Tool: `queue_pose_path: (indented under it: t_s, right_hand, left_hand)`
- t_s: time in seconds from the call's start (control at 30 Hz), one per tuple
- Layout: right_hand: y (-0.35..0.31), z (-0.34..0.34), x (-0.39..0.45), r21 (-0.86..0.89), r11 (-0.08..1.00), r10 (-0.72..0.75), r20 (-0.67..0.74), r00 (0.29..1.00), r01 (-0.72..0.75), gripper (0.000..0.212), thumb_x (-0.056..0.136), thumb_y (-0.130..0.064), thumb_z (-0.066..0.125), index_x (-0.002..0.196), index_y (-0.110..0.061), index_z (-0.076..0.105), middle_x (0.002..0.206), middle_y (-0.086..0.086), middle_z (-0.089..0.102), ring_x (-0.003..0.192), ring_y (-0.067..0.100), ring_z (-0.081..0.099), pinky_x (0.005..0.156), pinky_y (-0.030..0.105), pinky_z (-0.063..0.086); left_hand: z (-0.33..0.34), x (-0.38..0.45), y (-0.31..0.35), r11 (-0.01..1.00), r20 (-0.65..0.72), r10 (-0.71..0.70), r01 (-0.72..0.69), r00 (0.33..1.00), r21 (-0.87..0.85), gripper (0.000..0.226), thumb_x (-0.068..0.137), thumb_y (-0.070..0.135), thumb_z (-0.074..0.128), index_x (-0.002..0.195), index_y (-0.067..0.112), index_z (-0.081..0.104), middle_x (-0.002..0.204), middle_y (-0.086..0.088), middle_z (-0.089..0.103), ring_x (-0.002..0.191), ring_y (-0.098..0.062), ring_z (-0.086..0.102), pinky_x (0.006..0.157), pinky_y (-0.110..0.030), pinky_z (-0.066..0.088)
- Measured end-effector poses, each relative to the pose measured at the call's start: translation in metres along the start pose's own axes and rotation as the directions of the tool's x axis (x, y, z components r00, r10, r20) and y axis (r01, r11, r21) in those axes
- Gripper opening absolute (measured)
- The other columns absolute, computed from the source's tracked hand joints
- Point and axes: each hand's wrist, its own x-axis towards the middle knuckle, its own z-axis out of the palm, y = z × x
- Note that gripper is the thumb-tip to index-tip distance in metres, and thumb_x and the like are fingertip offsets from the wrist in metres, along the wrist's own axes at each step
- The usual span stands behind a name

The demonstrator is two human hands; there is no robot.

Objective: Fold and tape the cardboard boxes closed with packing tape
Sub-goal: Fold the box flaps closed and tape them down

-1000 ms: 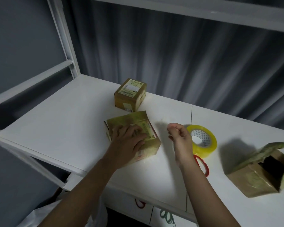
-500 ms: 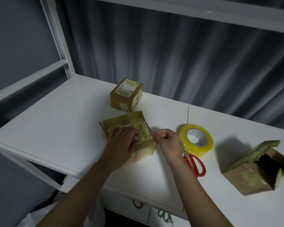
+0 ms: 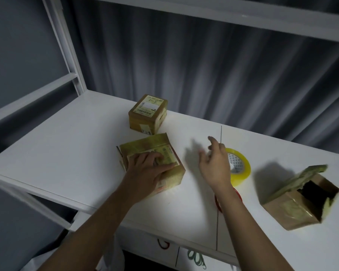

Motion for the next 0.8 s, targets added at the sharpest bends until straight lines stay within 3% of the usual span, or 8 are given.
queue_pose_path:
  t_s: [0.1,0.17,0.23,0.37,0.5,0.6,0.7,0.8]
  right_hand:
    - [-0.024,-0.004,0.000,0.596,0.718,0.209,0.310,0.928,-0.361,0.029,0.095,0.003,0.035,0.098,-0.005,0.062,0.081,0.013,0.065,0.064,0.019,0.066,0.058,0.025,0.052]
    - [-0.044,0.000,0.004,0.532,0.519,0.282,0.632,0.722,-0.669,0.032,0.093,0.007,0.031,0.086,0.003,0.062,0.074,0.018,0.064,0.051,0.017,0.066,0.050,0.023,0.055]
    - [-0.053,0.007,0.014,0.388,0.553,0.306,0.728,0.613,-0.737,0.026,0.093,0.007,0.037,0.089,0.010,0.062,0.074,0.019,0.065,0.048,0.017,0.066,0.048,0.022,0.056]
    - [-0.061,0.016,0.023,0.410,0.604,0.292,0.684,0.669,-0.683,0.016,0.092,0.005,0.048,0.092,0.012,0.063,0.077,0.020,0.066,0.052,0.020,0.066,0.050,0.023,0.057]
    - [-0.041,0.009,0.000,0.454,0.612,0.269,0.650,0.710,-0.648,0.032,0.090,0.007,0.034,0.085,0.003,0.066,0.077,0.017,0.069,0.063,0.022,0.069,0.062,0.026,0.059]
    - [-0.008,0.005,-0.028,0.507,0.835,0.122,0.206,0.971,-0.213,0.036,0.087,0.008,0.043,0.081,-0.010,0.073,0.081,0.002,0.073,0.075,0.022,0.067,0.072,0.028,0.054]
    - [-0.006,0.021,-0.042,0.455,0.887,-0.144,0.110,0.983,0.078,0.036,0.092,0.003,0.048,0.118,-0.012,0.067,0.116,-0.011,0.064,0.104,0.002,0.061,0.090,0.009,0.042]
    - [-0.014,0.044,-0.048,0.371,0.922,-0.179,0.153,0.972,0.111,0.040,0.097,-0.001,0.044,0.133,-0.013,0.055,0.121,-0.011,0.058,0.104,-0.004,0.054,0.085,-0.004,0.033]
  left_hand:
    - [0.000,0.002,0.001,0.996,-0.047,-0.060,0.056,0.997,-0.076,0.028,0.085,0.035,0.042,0.106,0.033,0.061,0.101,0.007,0.058,0.095,-0.018,0.051,0.079,-0.036,0.038]
    - [0.001,0.003,0.001,0.985,-0.074,-0.102,0.090,0.992,-0.150,0.017,0.088,0.037,0.043,0.095,0.027,0.055,0.092,0.008,0.060,0.090,-0.017,0.055,0.081,-0.033,0.035]
    - [0.003,0.003,-0.001,0.983,-0.091,-0.087,0.071,0.992,-0.171,0.013,0.088,0.036,0.045,0.087,0.026,0.053,0.090,0.009,0.060,0.088,-0.014,0.050,0.081,-0.030,0.030]
    - [0.005,0.002,-0.004,0.990,-0.121,-0.065,0.048,0.991,-0.136,0.011,0.086,0.033,0.047,0.082,0.024,0.052,0.090,0.005,0.062,0.086,-0.015,0.046,0.079,-0.030,0.028]
    - [0.004,0.002,-0.003,0.990,-0.078,-0.089,0.080,0.993,-0.116,0.016,0.087,0.036,0.045,0.085,0.025,0.055,0.092,0.007,0.062,0.085,-0.019,0.055,0.078,-0.034,0.037]
    - [0.004,0.002,-0.003,0.990,-0.076,-0.089,0.080,0.993,-0.117,0.012,0.087,0.036,0.044,0.086,0.027,0.051,0.094,0.007,0.061,0.084,-0.020,0.056,0.078,-0.036,0.040]
    - [0.004,0.004,-0.002,0.992,-0.096,-0.078,0.068,0.992,-0.105,0.013,0.088,0.035,0.044,0.084,0.025,0.051,0.092,0.006,0.060,0.084,-0.018,0.051,0.079,-0.033,0.034]
    - [0.004,0.002,0.000,0.990,-0.112,-0.082,0.068,0.990,-0.120,0.009,0.087,0.034,0.045,0.083,0.026,0.048,0.088,0.004,0.059,0.080,-0.018,0.047,0.073,-0.031,0.026]
